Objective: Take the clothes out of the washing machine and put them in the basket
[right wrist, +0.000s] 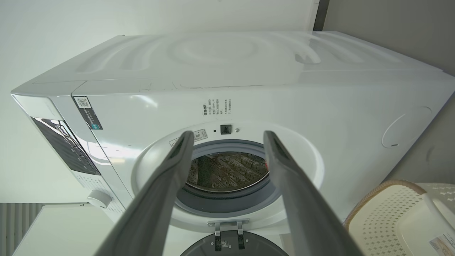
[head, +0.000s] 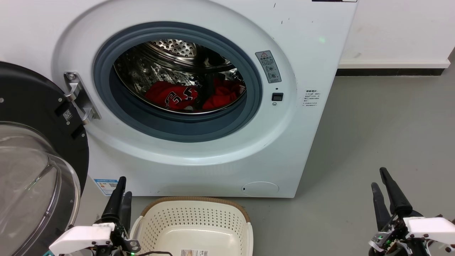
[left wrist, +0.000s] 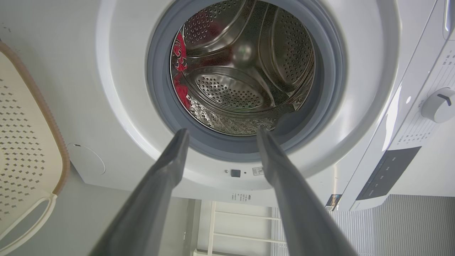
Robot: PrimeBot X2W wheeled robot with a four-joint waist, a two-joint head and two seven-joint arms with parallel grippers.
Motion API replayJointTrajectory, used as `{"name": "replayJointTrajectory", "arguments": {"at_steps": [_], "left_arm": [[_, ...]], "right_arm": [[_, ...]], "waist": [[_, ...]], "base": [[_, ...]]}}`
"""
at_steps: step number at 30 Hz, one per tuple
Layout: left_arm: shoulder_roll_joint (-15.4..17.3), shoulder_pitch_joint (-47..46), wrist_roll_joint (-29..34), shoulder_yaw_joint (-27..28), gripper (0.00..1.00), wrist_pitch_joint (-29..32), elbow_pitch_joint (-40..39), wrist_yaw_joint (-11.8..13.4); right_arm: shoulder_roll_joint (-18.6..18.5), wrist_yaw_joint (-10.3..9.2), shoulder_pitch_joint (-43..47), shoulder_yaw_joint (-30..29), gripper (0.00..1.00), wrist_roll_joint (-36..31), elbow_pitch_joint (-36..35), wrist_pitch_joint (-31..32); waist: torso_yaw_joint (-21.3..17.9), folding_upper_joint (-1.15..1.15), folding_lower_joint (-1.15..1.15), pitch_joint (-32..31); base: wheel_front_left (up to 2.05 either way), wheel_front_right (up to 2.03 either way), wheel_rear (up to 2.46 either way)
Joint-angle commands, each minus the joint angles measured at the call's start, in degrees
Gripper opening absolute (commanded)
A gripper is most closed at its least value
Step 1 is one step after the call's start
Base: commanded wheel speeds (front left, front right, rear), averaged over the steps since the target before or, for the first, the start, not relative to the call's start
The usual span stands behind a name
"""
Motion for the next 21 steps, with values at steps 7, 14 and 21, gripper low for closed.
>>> {"name": "replayJointTrajectory", "arguments": {"at_steps": [7, 14, 21], "left_arm": [[0.12, -0.53, 5.99, 2.74, 1.00, -2.91, -1.07, -0.08], [0.13, -0.73, 11.56, 5.94, 1.00, -4.68, -2.27, -0.09], [0.15, -1.14, 18.80, 8.72, 1.00, -6.32, -5.66, 1.09]], "right_arm": [[-0.07, 0.01, -0.10, -0.95, 1.00, -3.36, -2.21, -3.03], [-0.09, 0.01, -0.46, -3.84, 1.00, -11.87, -1.16, -4.79], [-0.10, 0.01, -1.52, -5.36, 1.00, -25.73, -5.25, -6.44]], "waist": [[-0.11, 0.00, 0.00, 0.06], [-0.15, 0.00, 0.00, 0.04], [-0.14, 0.00, 0.00, 0.19]], "base": [[0.00, 0.00, 0.00], [0.00, 0.00, 0.00], [0.00, 0.00, 0.00]]}}
